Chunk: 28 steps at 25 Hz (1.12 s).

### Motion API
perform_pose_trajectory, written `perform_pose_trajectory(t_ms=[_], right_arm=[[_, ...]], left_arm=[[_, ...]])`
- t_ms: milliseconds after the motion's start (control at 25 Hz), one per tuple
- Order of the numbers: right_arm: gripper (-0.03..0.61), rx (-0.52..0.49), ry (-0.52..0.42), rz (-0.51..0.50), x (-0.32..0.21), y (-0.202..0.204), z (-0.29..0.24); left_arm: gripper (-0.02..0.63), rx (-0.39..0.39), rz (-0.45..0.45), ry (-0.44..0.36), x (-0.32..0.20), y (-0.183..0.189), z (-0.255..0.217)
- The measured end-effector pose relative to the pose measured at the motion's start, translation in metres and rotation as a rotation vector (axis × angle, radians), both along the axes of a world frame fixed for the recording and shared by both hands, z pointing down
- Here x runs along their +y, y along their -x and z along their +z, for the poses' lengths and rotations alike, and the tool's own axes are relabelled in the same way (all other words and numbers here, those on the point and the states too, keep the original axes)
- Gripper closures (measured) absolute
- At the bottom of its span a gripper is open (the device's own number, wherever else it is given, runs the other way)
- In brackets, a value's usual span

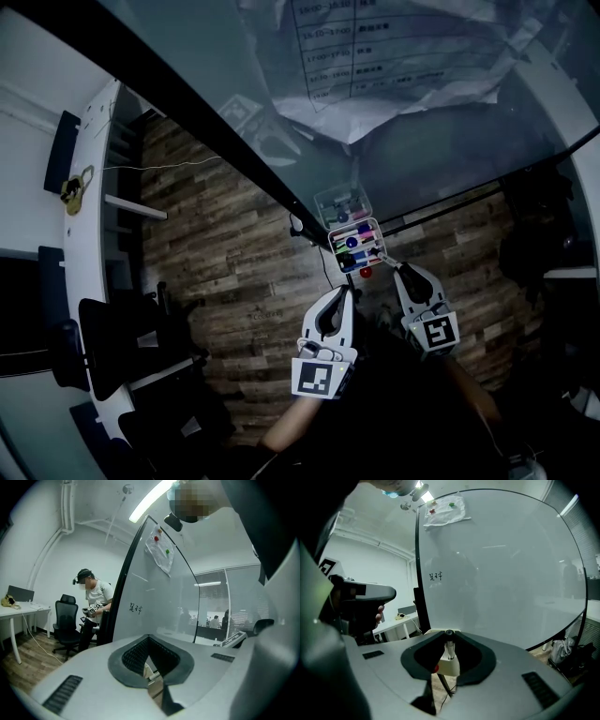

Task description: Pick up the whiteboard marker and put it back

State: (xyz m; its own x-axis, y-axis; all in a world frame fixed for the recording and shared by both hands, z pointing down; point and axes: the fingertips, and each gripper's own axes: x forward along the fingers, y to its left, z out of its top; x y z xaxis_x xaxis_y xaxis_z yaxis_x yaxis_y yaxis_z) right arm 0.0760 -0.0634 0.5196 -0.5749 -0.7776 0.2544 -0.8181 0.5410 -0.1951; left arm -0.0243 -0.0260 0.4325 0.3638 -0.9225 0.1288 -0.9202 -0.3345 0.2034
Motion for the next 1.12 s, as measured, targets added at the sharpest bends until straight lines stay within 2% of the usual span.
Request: perform_pose_trajectory(t_ms=[600,1120], right_arm=[[0.5,0.061,-0.025,0.039,0.014,-0.009,-0.024],[0.5,0.007,-0.11,0.026,0.037,-0.01,-0.067]], left_arm=[[0.612,-0.005,0.026,-0.07,0.008,0.002,-0.02],[0.612,-0.01,0.03,-0.132,0.015,0.005,-0.038]])
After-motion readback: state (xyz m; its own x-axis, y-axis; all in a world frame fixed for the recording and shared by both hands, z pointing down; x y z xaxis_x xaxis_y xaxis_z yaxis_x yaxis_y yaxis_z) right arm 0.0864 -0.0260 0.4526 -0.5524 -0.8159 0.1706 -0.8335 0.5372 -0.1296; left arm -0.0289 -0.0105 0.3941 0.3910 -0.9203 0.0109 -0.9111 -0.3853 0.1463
